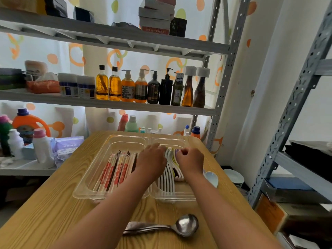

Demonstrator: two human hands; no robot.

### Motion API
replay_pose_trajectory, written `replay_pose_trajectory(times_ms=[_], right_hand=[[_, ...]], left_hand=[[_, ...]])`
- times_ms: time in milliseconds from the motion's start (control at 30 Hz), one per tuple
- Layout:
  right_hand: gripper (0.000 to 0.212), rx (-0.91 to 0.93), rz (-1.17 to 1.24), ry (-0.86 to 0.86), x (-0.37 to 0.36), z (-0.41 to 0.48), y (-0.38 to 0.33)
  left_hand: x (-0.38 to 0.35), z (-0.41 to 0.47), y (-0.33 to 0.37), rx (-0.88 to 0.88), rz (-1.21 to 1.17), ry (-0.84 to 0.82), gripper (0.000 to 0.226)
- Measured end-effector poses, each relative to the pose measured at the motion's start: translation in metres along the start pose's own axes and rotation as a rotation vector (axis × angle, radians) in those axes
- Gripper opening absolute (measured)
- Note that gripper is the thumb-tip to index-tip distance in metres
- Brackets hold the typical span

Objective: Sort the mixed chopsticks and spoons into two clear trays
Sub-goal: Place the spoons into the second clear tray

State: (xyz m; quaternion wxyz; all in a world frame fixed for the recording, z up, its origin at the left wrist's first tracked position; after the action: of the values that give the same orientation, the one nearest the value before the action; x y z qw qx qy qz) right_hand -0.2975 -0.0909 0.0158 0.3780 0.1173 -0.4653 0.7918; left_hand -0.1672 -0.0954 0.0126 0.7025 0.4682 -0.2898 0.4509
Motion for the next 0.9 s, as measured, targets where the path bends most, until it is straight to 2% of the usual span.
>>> replay_pose_trajectory(times_ms=[100, 267, 567, 600, 700, 900], right_hand=[[0.013, -0.03, 0.056, 0.071, 0.031, -0.001, 0.003], [0.014, -0.139, -0.005, 0.119, 0.08, -0.018, 0.041], [0.022, -0.282, -0.102, -0.263, 0.074, -0.061, 0.094], [0.029, -0.281, -0.123, -0.303, 0.07, -0.064, 0.095], [0.044, -0.249, -0.189, -0.31, 0.065, -0.062, 0.098], [0.042, -0.243, -0.22, -0.358, 0.058, -0.059, 0.105]], left_hand=[[0.004, -0.012, 0.033, -0.062, -0.097, -0.024, 0.036], [-0.01, -0.039, 0.072, -0.115, -0.183, -0.095, 0.034], [-0.032, -0.053, 0.079, -0.047, -0.239, -0.183, 0.034], [-0.034, -0.055, 0.079, -0.046, -0.232, -0.187, 0.034], [-0.036, -0.059, 0.079, -0.054, -0.198, -0.188, 0.035], [-0.037, -0.062, 0.078, -0.063, -0.175, -0.182, 0.035]])
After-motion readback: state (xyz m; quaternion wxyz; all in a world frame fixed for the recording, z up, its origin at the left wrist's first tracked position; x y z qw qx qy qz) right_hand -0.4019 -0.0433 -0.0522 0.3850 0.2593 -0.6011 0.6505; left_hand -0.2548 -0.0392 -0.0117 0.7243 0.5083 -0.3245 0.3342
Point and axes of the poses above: each hand's wrist, its own z-axis towards the middle knuckle, its own x-axis out of the back of the hand, y = z × x, the point moved 6 cm from there along z, towards the middle knuckle, and after that the axes turned 10 degrees about x, right-handed, at the moved point
